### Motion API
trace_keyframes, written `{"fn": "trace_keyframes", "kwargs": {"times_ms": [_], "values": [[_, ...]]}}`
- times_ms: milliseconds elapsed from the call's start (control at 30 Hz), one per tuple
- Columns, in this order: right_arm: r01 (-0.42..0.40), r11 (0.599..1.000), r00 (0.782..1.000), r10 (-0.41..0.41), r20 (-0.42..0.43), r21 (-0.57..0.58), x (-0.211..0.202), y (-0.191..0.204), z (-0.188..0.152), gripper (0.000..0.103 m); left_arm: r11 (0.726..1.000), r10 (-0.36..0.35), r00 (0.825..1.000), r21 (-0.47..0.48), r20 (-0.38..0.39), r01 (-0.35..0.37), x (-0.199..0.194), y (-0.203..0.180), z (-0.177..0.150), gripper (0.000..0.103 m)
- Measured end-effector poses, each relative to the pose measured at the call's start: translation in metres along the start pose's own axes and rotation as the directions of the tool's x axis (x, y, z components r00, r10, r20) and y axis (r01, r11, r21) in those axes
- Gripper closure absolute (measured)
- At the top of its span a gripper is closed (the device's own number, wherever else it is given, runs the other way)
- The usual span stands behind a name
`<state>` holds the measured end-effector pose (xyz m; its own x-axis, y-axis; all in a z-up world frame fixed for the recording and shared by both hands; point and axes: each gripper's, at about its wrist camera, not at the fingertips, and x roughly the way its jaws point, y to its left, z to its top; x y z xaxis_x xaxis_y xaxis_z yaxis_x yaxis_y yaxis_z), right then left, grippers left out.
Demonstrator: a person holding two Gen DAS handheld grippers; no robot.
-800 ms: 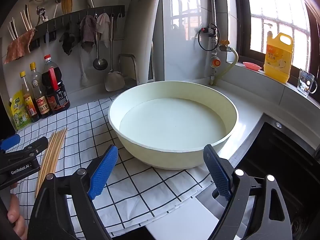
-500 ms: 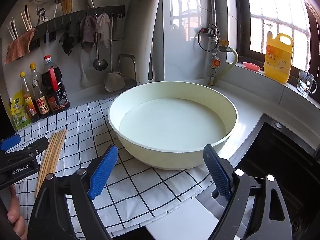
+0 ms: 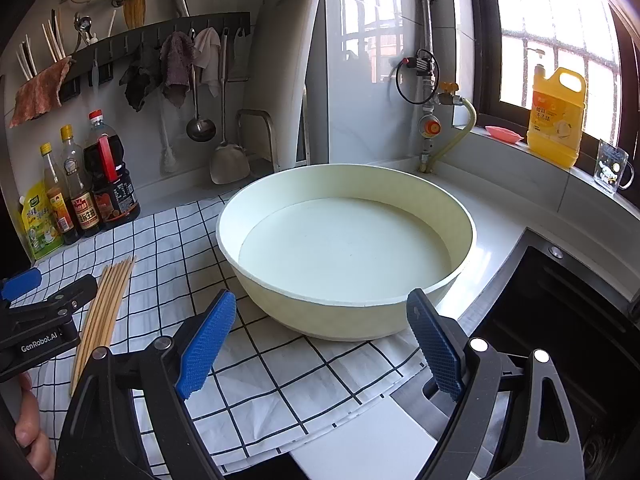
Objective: Organize utensils
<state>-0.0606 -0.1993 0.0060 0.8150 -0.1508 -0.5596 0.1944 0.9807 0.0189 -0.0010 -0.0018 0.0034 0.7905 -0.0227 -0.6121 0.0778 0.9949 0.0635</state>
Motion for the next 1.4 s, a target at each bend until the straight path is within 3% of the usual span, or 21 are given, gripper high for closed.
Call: {"fn": "trace_keyframes", "kwargs": {"times_ms": [1400], "values": [[0.0, 1.0, 1.0, 0.0, 0.002, 0.002, -0.0026, -0.0022, 0.0031, 0.02, 0.999, -0.009, 1.0, 0.032, 0.001, 0.009, 0.0016, -0.0089, -0.0039, 0.006]]}}
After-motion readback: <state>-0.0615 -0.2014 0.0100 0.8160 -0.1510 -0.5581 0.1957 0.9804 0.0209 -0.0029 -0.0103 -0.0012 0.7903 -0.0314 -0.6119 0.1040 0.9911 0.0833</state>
